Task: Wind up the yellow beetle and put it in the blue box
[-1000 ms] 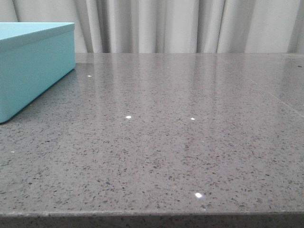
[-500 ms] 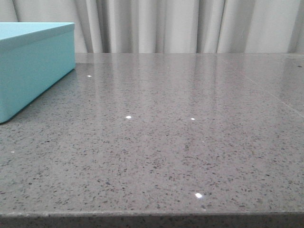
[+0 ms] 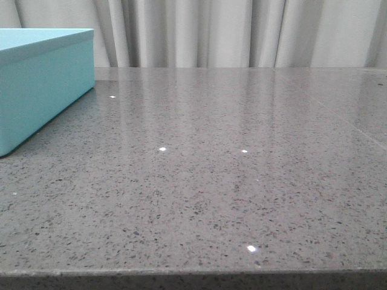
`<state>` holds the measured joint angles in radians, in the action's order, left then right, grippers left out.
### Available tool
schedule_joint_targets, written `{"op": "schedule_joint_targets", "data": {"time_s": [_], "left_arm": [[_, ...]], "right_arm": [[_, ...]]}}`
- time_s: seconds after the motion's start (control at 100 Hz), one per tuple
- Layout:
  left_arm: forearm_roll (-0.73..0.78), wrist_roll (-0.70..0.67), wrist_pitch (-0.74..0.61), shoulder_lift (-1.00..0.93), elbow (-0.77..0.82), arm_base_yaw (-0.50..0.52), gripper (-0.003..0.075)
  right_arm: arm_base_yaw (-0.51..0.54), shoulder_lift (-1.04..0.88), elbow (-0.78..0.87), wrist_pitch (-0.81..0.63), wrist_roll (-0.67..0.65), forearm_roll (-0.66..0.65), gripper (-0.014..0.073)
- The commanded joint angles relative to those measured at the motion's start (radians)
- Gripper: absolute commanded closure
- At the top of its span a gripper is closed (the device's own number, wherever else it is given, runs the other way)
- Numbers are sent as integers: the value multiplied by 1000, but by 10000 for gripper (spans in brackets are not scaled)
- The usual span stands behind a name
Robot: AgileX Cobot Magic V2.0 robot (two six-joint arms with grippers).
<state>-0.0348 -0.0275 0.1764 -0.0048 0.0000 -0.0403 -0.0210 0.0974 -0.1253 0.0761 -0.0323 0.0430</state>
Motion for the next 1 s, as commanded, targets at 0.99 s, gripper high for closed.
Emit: {"op": "schedule_joint_targets", "data": {"time_s": [0.99], "left_arm": [[-9, -3, -78, -33, 22, 2, 739]], "right_arm": [[78, -130, 139, -135, -85, -73, 662]]}}
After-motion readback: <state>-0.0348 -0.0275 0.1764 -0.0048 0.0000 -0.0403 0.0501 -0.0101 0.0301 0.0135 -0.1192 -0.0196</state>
